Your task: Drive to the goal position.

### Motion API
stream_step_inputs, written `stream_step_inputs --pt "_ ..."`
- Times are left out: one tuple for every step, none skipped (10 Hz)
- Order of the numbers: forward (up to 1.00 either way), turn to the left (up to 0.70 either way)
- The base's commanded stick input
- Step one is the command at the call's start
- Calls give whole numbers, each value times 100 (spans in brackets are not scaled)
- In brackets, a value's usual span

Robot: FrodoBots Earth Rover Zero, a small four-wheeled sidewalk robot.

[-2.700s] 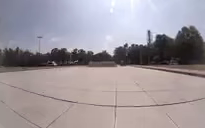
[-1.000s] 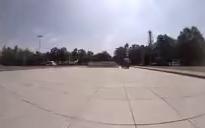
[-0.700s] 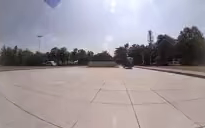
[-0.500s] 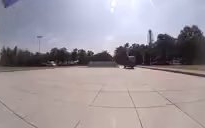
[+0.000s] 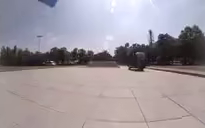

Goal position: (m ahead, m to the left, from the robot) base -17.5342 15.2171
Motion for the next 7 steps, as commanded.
stream_step_inputs --pt "70 36" --pt "70 36" --pt "70 36" --pt "70 36" --pt "70 36" --pt "70 21" --pt "70 1"
